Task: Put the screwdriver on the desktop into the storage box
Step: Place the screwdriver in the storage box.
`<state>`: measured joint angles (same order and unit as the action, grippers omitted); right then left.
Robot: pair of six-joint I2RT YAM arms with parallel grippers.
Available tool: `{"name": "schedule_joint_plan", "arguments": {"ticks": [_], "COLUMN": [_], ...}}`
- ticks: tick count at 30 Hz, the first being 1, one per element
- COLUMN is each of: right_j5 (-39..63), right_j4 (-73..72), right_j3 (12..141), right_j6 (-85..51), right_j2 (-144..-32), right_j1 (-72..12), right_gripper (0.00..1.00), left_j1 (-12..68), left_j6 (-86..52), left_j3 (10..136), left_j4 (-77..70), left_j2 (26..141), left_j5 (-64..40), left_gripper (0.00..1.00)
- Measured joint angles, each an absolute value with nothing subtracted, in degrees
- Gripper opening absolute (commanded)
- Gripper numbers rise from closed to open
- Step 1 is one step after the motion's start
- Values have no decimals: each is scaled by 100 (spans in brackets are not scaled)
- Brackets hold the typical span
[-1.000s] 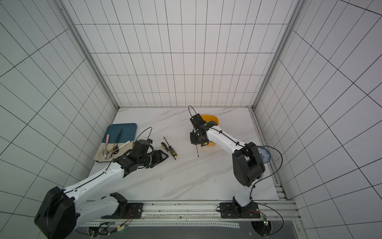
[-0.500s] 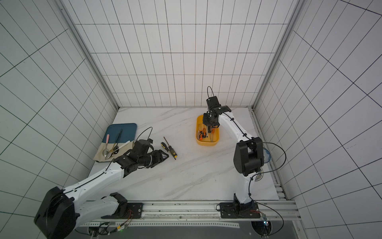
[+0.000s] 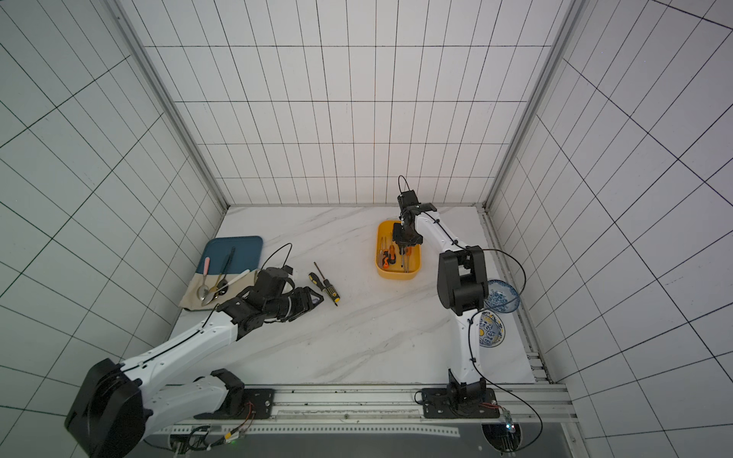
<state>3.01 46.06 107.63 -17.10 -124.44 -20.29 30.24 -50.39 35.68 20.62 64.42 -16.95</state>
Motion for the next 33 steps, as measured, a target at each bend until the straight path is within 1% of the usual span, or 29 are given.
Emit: {"name": "schedule_joint_plan", "arguments": {"ticks": [13, 25, 29, 33], "right_j5": [493, 519, 521, 519], "right_j4": [4576, 4574, 4567, 4567], "right_j3": [10960, 11006, 11074, 11133], "right_j6": [-1603, -1546, -1522, -1520], "right_j2": [-12818, -12934, -13054, -13181], "right_j1": [-2038, -2086, -2119, -2141], "right_gripper": [21, 26, 27, 31], "left_j1": [3024, 3024, 3024, 3024], "left_j6": [-5039, -5041, -5041, -5041], "left_j3": [3568, 3568, 3566, 3568], "left_j4": [2062, 2060, 2060, 2060], "left_j2": [6563, 6591, 6591, 6591], "left_j5": [-1673, -1673, -1673, -1671], "left_gripper": [64, 64, 64, 64]}}
